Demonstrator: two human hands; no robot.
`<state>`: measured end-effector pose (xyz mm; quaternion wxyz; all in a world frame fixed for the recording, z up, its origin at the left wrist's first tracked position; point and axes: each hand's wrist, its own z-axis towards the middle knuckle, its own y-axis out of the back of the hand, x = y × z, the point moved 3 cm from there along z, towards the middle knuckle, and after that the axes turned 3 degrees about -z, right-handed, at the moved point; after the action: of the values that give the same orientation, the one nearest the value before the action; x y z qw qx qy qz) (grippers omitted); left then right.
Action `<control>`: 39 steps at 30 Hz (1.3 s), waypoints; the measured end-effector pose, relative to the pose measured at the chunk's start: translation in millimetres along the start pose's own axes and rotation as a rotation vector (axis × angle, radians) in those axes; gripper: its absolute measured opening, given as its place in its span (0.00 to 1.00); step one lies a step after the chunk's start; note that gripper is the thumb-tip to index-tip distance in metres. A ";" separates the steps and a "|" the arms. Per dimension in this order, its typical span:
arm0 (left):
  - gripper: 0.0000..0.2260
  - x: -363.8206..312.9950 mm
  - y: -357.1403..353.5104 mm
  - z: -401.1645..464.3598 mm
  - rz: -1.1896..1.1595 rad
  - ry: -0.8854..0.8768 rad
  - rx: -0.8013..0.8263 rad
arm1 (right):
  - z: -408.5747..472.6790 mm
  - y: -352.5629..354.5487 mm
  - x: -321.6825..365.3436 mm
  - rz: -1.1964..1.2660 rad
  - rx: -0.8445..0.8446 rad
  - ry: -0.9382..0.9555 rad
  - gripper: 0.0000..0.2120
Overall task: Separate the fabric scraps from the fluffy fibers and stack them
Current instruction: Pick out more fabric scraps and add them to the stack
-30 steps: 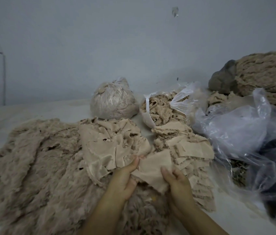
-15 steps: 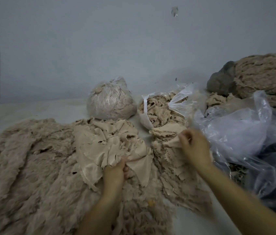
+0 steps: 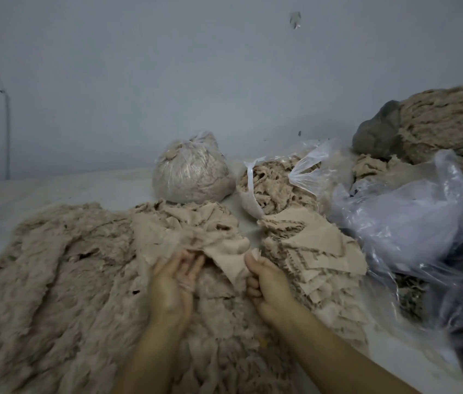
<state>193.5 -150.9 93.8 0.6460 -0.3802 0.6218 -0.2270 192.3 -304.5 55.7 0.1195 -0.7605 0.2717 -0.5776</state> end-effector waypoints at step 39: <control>0.26 48.6 7.3 -9.5 0.463 0.351 0.021 | -41.0 50.6 40.2 -0.358 -0.107 0.484 0.25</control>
<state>188.9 -185.6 58.2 0.5672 -0.1762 0.7918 -0.1422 147.2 -362.9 75.9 -0.0924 -0.6418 0.1840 -0.7387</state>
